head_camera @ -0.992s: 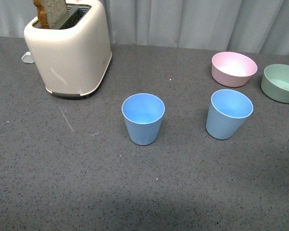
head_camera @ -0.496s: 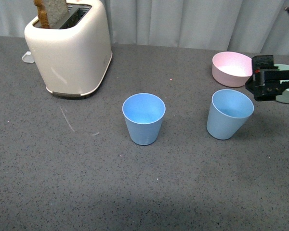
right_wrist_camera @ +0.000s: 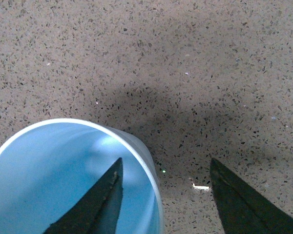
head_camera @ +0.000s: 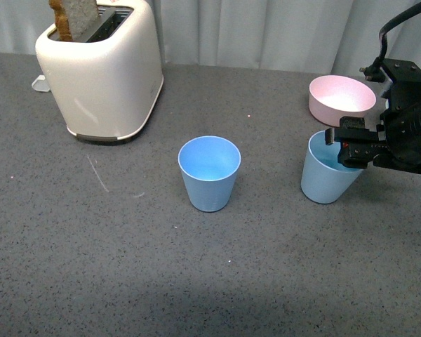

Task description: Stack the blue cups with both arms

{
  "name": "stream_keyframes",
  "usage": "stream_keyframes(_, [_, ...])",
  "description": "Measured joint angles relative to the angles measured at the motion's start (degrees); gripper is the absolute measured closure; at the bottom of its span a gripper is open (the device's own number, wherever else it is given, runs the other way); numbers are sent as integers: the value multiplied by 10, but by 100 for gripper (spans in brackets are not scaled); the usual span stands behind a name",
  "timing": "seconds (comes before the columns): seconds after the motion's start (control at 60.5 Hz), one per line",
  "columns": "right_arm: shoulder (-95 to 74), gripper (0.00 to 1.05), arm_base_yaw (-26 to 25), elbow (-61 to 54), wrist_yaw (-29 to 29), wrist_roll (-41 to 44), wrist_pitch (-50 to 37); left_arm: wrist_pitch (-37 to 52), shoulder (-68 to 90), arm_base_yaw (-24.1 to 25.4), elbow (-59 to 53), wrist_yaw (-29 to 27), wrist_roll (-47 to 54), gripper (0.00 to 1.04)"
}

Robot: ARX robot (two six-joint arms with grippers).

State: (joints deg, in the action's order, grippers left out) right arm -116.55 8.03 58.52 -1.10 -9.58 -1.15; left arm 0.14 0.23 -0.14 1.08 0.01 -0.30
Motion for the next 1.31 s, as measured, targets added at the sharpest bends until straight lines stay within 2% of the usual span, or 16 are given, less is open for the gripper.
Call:
stream_keyframes(0.232, [-1,95,0,11,-3,-17,21,0,0,0,0,0,0,7])
stream_keyframes(0.331, [1,104,0,15,-17,-29,35,0,0,0,0,0,0,7])
stream_keyframes(0.447, [4,104,-2,17,-30,-43,45,0,0,0,0,0,0,7])
stream_keyframes(0.595, [49,104,3,17,-94,-77,75,0,0,0,0,0,0,7])
stream_keyframes(0.81, [113,104,57,33,-163,-121,94,0,0,0,0,0,0,7])
stream_keyframes(1.042, [123,104,117,48,-170,-138,106,0,0,0,0,0,0,7])
stream_keyframes(1.307, [109,104,143,49,-159,-147,109,0,0,0,0,0,0,7])
